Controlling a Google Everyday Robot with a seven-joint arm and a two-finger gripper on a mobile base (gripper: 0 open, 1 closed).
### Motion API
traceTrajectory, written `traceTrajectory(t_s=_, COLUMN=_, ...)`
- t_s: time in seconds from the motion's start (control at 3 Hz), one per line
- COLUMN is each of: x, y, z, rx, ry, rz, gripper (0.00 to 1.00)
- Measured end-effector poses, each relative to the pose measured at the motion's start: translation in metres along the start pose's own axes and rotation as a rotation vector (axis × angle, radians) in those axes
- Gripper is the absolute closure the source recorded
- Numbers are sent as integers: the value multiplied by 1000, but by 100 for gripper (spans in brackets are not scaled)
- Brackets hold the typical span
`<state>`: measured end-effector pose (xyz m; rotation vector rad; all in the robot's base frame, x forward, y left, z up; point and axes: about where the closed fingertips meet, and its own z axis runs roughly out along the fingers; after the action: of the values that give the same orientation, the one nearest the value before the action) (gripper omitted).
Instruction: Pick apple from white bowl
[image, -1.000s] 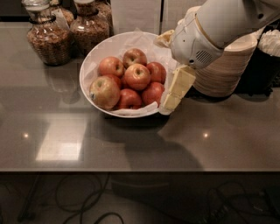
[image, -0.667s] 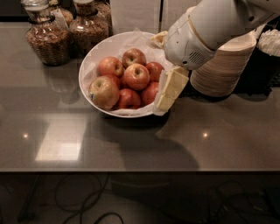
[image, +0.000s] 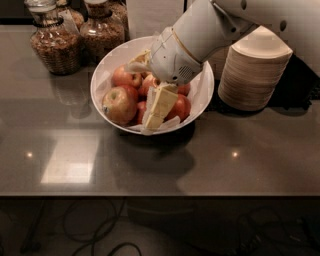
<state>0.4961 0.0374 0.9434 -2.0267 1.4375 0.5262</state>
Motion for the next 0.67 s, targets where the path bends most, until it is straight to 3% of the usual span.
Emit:
traceTrajectory(t_s=0.33, x=-5, y=0, z=18, rx=-51, ry=-27, rz=-22, gripper=8)
traceTrajectory(t_s=0.67, x=-5, y=-3, z=29, rx=-67, ry=-32, rz=-37, gripper=6)
